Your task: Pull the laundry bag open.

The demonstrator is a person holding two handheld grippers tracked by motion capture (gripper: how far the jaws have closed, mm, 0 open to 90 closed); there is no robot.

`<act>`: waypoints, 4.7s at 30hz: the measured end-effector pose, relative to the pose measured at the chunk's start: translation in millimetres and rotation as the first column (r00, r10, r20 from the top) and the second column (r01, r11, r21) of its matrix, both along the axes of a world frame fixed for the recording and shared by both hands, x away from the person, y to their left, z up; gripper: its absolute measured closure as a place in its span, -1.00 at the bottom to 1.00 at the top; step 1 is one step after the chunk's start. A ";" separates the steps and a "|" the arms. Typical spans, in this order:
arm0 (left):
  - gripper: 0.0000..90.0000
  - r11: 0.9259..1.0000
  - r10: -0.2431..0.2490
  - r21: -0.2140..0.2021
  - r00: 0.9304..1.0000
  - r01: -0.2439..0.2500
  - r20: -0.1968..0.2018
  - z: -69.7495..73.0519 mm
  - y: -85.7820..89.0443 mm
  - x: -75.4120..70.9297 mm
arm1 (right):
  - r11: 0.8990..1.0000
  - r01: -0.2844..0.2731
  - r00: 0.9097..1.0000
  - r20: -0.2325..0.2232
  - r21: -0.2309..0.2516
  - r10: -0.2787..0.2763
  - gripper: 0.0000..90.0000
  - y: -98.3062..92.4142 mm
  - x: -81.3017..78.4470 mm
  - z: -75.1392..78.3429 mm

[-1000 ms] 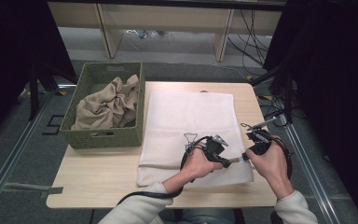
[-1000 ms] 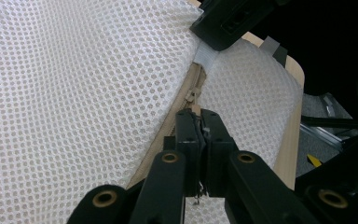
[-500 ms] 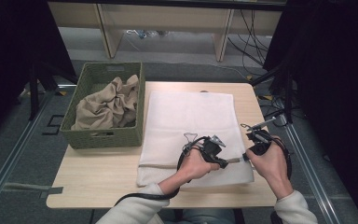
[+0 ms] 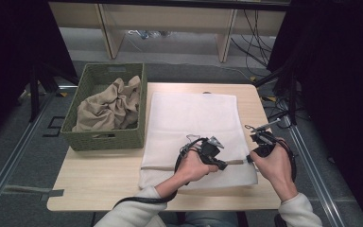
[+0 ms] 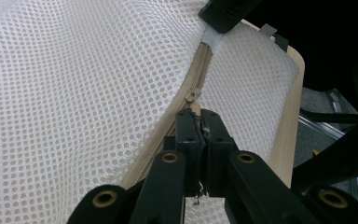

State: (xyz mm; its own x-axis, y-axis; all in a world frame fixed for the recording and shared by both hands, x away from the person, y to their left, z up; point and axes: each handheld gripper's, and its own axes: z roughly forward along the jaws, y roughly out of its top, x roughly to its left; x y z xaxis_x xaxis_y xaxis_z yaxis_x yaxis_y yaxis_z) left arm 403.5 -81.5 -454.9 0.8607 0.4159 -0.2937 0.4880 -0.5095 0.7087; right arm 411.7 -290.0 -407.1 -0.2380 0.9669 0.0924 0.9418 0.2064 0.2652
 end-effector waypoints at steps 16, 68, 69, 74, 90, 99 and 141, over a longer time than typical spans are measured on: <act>0.92 1.000 0.004 0.001 1.000 -0.004 0.006 2.5 11.1 -2.3 | 1.000 -0.006 1.000 0.028 -0.031 0.007 0.89 -0.2 0.3 -1.6; 0.92 0.999 0.048 0.011 0.999 -0.048 0.000 3.4 54.0 -5.8 | 0.998 0.012 1.000 0.026 -0.064 -0.010 0.89 -0.6 1.0 -4.5; 0.92 0.999 0.048 0.011 0.999 -0.048 0.000 3.4 54.0 -5.8 | 0.998 0.012 1.000 0.026 -0.064 -0.010 0.89 -0.6 1.0 -4.5; 0.92 0.998 0.057 0.014 0.998 -0.057 0.009 4.4 60.6 -5.4 | 0.998 -0.001 1.000 0.029 -0.055 0.002 0.89 -0.2 1.4 -5.2; 0.92 0.997 0.076 0.010 0.997 -0.076 0.003 6.1 76.2 -7.1 | 0.996 0.049 0.999 0.012 -0.071 -0.049 0.88 1.2 0.6 -4.7; 0.92 0.996 0.091 0.015 0.996 -0.091 0.005 6.2 87.5 -7.6 | 0.997 0.021 1.000 0.008 -0.070 -0.020 0.89 -0.4 1.6 -5.7; 0.92 0.993 0.117 0.012 0.993 -0.117 -0.021 4.8 115.1 -11.6 | 0.996 0.075 0.996 -0.038 -0.047 -0.077 0.88 7.4 0.2 -7.2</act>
State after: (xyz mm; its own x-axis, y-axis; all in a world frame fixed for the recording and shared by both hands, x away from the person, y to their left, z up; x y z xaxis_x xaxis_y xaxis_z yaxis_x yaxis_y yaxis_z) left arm 391.9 33.5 -450.1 0.7995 0.5165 -0.3068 0.5600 -0.4559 0.6917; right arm 411.9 -282.6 -414.2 -0.1609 0.9854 0.0555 0.9647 0.1451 0.2196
